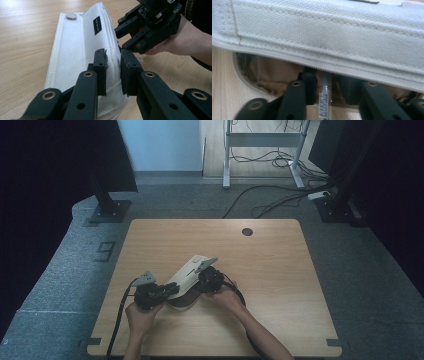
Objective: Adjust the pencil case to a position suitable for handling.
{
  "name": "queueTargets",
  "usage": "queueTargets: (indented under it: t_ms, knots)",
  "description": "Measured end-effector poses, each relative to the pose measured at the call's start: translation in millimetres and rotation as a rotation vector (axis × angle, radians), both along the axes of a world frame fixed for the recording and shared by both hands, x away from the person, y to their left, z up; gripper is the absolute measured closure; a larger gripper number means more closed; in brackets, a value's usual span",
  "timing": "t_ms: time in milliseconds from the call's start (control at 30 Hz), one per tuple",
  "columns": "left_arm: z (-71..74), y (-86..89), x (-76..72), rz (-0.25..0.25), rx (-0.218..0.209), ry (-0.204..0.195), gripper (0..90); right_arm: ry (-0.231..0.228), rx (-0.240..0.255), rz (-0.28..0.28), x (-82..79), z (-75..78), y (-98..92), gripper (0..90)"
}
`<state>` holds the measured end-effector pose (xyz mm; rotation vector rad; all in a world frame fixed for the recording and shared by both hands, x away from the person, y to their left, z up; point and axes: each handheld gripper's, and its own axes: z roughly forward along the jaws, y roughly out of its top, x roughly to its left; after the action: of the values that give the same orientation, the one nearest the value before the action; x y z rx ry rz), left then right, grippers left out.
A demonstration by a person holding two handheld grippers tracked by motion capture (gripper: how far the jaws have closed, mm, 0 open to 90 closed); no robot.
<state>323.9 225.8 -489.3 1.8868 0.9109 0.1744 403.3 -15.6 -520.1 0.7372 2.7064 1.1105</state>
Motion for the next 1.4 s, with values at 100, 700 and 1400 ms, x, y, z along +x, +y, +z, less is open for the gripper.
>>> queueTargets:
  t_ms: [100, 700, 1400]
  knots:
    - [-0.3, 0.0, 0.1, -0.001, 0.001, 0.001, 75.9, -0.004, 0.003, -0.005, -2.7, 5.0, -5.9, 58.4]
    - [-0.6, -0.2, 0.0, -0.002, 0.006, 0.002, 75.7, 0.029, -0.021, 0.050, -59.7, 1.1, -53.3, 57.3]
    - [-0.8, -0.2, 0.1, -0.005, 0.006, 0.006, 75.8, -0.048, -0.130, 0.074, -68.8, -11.2, -45.9, 73.9]
